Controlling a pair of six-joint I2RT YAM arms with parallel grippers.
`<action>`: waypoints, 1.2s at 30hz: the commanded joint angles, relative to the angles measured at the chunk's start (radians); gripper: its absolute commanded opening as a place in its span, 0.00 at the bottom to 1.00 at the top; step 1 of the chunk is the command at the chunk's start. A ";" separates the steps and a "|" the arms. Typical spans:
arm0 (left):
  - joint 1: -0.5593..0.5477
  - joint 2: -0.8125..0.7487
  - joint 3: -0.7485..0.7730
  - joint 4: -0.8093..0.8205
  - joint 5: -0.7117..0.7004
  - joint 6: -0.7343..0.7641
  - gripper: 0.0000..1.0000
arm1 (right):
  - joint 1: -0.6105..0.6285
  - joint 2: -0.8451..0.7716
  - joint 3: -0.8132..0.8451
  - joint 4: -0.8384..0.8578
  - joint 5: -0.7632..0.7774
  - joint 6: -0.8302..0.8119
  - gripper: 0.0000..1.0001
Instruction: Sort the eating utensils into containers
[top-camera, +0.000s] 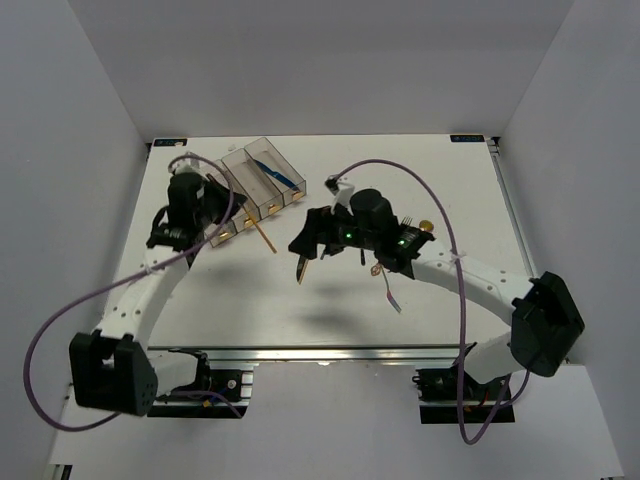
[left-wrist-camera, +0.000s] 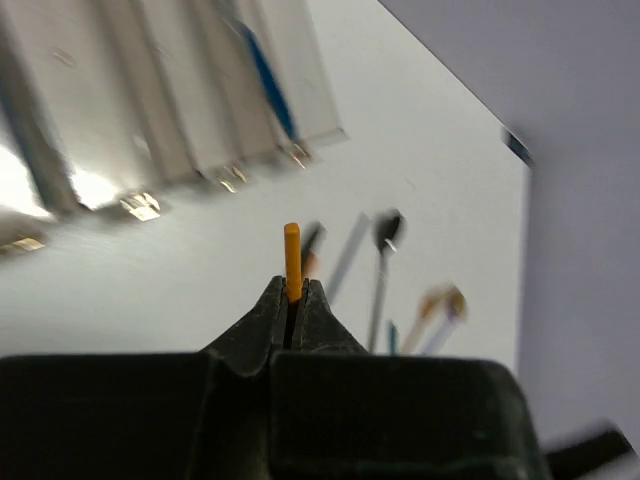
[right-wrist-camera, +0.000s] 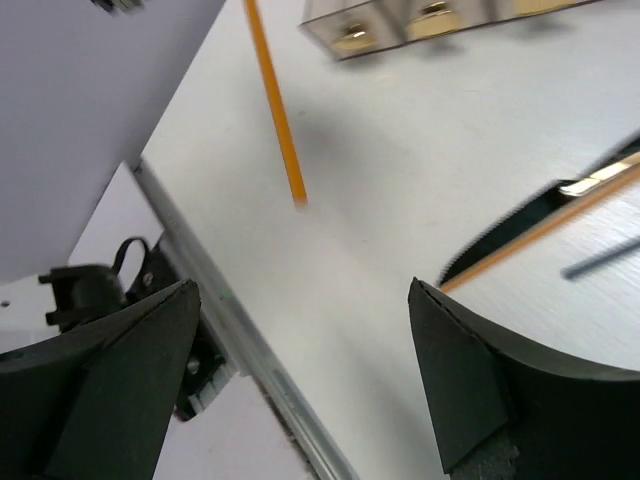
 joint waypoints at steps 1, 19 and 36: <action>0.049 0.137 0.228 -0.313 -0.403 0.105 0.00 | -0.069 -0.087 -0.052 -0.004 0.076 0.003 0.89; 0.228 0.931 1.022 -0.649 -0.659 0.205 0.06 | -0.103 -0.193 -0.154 -0.051 0.103 -0.089 0.89; 0.227 0.444 0.773 -0.565 -0.474 0.285 0.98 | -0.016 0.249 0.285 -0.455 0.621 0.029 0.89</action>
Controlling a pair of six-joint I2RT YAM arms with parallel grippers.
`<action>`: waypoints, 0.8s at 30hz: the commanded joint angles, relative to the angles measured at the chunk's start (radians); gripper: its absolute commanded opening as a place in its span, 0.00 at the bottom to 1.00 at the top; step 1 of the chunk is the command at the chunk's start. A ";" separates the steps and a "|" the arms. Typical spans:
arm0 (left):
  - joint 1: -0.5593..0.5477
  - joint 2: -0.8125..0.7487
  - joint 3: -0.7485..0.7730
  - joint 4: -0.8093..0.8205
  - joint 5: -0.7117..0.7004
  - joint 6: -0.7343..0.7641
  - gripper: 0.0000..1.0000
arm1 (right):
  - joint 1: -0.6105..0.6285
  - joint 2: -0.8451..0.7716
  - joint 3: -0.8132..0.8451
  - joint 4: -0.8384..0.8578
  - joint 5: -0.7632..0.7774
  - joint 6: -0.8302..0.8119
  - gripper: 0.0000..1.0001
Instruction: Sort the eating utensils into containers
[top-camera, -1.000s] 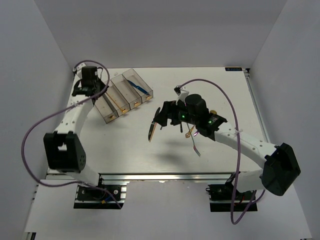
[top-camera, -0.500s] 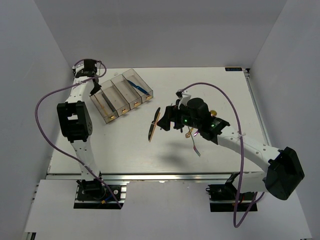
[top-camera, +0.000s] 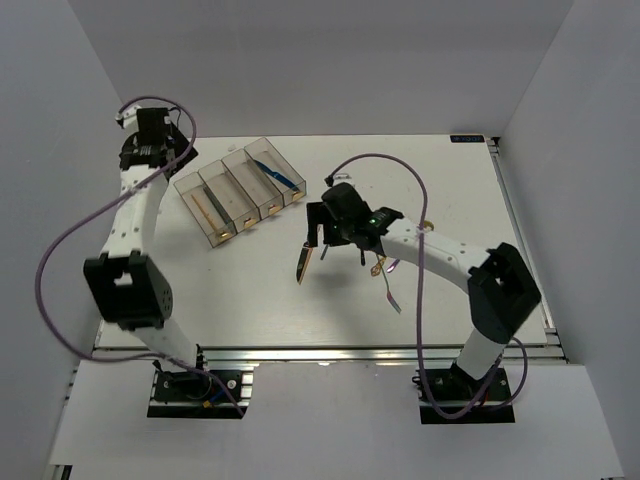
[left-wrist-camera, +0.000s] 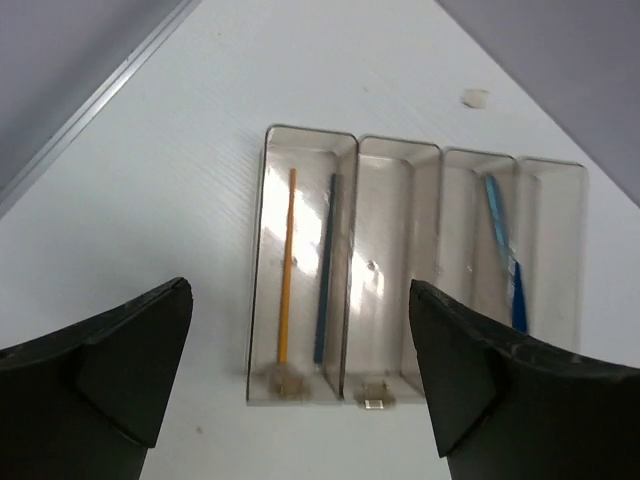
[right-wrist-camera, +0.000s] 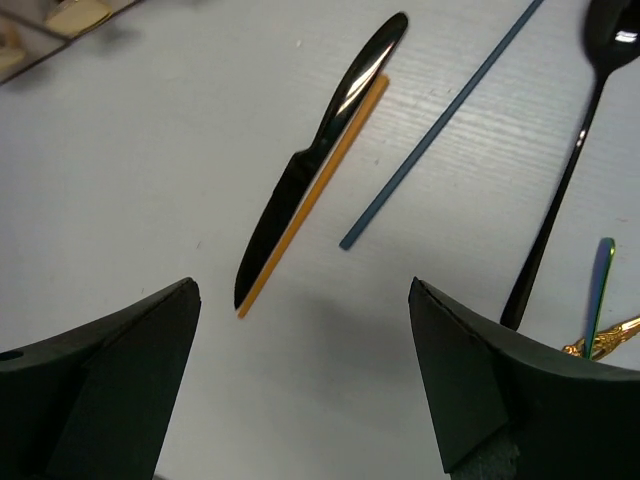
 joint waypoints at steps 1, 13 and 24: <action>-0.006 -0.285 -0.137 0.057 0.138 0.052 0.98 | 0.029 0.076 0.142 -0.134 0.251 0.075 0.89; -0.019 -0.760 -0.814 0.226 0.137 0.120 0.98 | -0.016 0.369 0.394 -0.267 0.312 0.169 0.51; -0.022 -0.750 -0.823 0.215 0.166 0.126 0.98 | -0.021 0.493 0.434 -0.307 0.298 0.256 0.42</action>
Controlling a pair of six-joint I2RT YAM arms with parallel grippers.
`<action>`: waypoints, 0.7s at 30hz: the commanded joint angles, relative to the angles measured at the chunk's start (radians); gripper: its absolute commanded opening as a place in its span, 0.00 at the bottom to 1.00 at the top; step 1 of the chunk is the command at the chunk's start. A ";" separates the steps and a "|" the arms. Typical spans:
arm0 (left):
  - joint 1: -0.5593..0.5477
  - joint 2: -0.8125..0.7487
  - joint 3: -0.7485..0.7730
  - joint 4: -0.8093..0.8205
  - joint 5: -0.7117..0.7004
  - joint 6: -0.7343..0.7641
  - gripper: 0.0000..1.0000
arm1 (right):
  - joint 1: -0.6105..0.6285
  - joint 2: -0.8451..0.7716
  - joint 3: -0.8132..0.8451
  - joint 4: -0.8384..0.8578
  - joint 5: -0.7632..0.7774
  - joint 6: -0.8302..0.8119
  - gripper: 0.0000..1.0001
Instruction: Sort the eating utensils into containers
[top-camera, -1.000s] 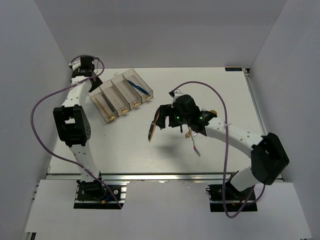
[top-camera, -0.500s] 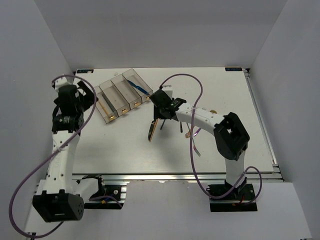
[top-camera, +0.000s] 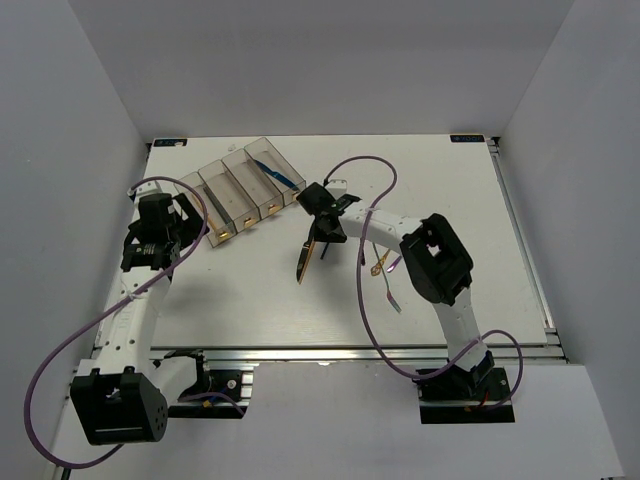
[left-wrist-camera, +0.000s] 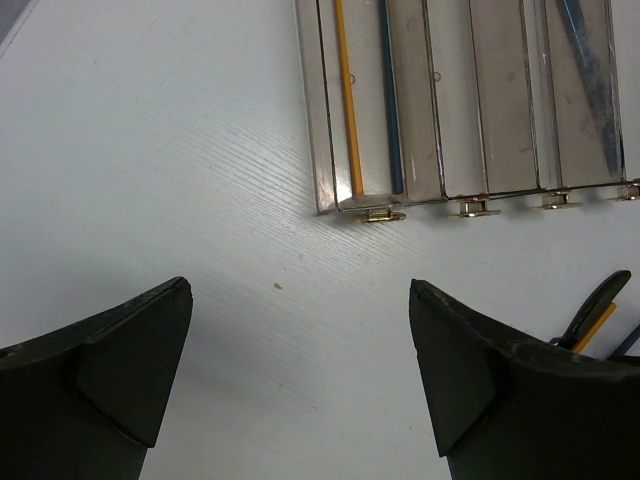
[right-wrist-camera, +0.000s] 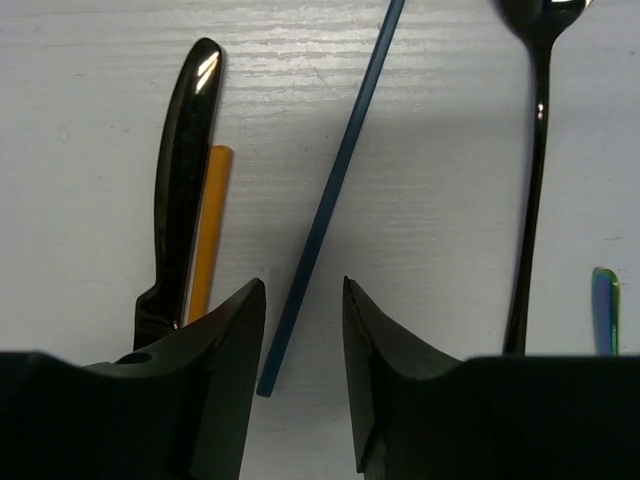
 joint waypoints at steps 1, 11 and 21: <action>-0.006 -0.026 0.009 0.022 0.015 0.011 0.98 | 0.002 0.035 0.046 -0.043 0.025 0.062 0.41; -0.006 -0.025 0.004 0.028 0.045 0.011 0.98 | -0.014 0.027 -0.048 -0.037 0.007 0.137 0.13; -0.006 -0.011 -0.014 0.077 0.308 -0.007 0.98 | -0.023 -0.121 -0.153 -0.007 -0.001 0.072 0.00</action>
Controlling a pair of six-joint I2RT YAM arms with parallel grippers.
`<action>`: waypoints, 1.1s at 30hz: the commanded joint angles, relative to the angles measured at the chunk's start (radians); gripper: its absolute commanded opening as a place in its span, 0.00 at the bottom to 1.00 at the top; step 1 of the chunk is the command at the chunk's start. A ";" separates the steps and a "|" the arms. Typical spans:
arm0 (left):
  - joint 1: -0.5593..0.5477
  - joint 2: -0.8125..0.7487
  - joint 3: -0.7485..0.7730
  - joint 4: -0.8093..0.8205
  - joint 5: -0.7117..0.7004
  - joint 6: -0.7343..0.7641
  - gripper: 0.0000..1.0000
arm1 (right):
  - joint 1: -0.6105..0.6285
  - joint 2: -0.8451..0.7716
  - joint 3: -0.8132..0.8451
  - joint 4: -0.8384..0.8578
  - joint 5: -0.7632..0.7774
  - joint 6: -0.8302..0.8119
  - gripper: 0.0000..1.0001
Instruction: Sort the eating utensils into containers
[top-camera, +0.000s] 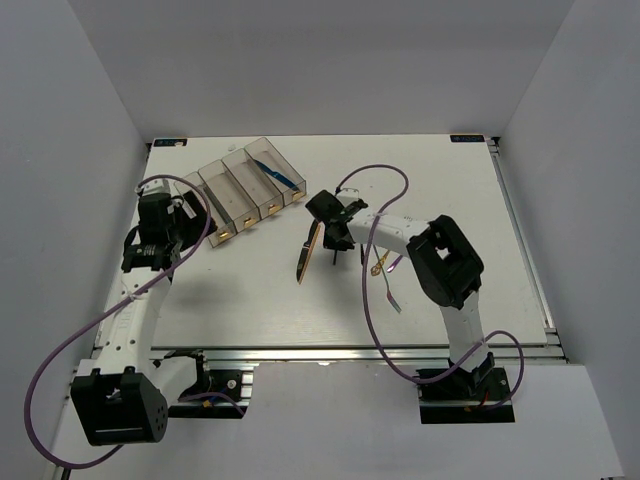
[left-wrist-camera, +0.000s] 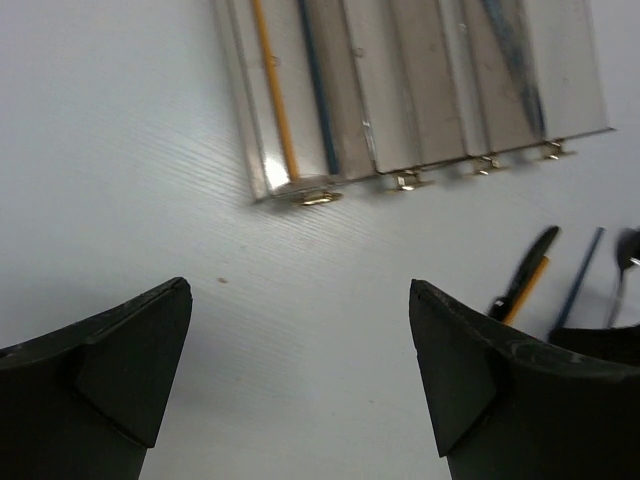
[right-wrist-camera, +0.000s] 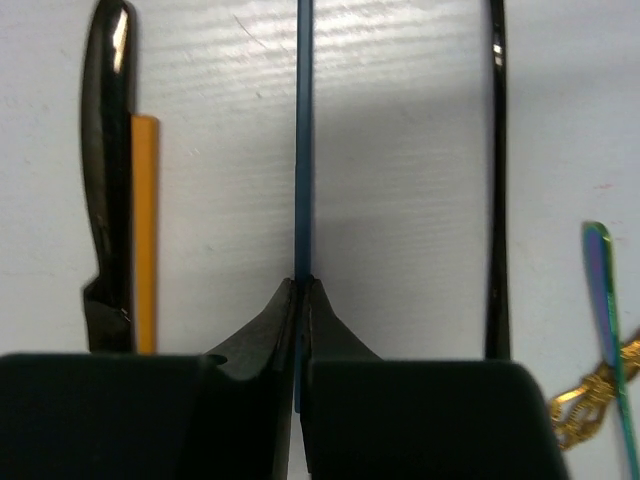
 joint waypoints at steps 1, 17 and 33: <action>-0.005 -0.002 -0.023 0.082 0.240 -0.025 0.98 | -0.007 -0.110 -0.054 -0.055 0.014 -0.053 0.00; -0.315 0.080 -0.145 0.689 0.523 -0.399 0.98 | 0.016 -0.654 -0.496 0.666 -0.693 -0.251 0.00; -0.337 0.169 -0.146 0.761 0.587 -0.452 0.23 | 0.071 -0.606 -0.423 0.721 -0.789 -0.252 0.00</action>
